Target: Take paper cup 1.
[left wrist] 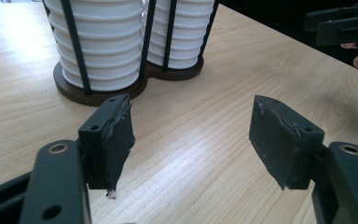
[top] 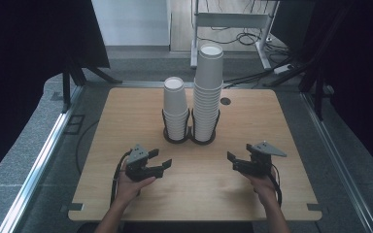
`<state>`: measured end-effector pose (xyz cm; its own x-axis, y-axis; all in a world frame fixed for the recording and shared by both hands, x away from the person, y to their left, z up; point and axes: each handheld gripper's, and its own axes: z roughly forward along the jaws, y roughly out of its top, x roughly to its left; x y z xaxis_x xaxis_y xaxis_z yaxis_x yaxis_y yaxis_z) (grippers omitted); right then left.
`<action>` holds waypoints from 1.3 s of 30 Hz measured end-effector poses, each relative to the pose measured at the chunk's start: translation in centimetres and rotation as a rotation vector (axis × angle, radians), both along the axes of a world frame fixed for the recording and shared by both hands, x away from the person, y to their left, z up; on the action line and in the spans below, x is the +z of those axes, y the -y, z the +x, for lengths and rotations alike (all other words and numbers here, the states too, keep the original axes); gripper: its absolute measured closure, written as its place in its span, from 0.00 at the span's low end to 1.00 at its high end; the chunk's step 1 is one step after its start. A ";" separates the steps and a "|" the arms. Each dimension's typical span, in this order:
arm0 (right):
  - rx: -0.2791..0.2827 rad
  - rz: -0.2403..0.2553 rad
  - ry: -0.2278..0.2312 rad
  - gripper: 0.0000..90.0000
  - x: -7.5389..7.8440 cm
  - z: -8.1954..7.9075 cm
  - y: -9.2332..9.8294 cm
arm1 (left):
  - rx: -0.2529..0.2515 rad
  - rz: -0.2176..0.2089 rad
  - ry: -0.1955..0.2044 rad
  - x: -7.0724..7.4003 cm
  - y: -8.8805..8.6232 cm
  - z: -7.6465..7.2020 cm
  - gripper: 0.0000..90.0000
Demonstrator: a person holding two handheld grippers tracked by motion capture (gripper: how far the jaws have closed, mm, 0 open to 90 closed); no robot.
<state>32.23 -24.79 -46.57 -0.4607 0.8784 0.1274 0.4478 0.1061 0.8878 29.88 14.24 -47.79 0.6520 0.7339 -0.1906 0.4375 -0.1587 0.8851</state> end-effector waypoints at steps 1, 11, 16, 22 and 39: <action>-0.002 0.009 -0.006 0.15 -0.1 0.0 0.4 | 0.016 0.005 -0.013 0.0 0.2 0.1 0.35; -0.017 -0.002 -0.034 0.17 -1.2 -0.9 2.3 | 0.003 0.037 -0.064 0.1 1.0 -0.1 0.33; 0.006 -0.016 -0.027 0.17 -1.2 -0.8 2.0 | -0.012 0.038 -0.042 0.7 0.9 -0.4 0.31; 0.024 -0.045 -0.021 0.17 -1.3 -0.8 1.3 | -0.021 0.022 -0.033 1.0 0.1 -0.4 0.26; 0.118 0.004 0.019 0.23 0.0 -0.5 -1.2 | -0.012 0.021 -0.054 1.1 -0.9 -0.2 0.23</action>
<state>31.74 -23.56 -46.61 -0.5633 0.8173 0.1213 0.4156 0.1534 0.8965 29.68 15.15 -46.74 0.6496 0.7306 -0.2105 0.4825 -0.1821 0.8568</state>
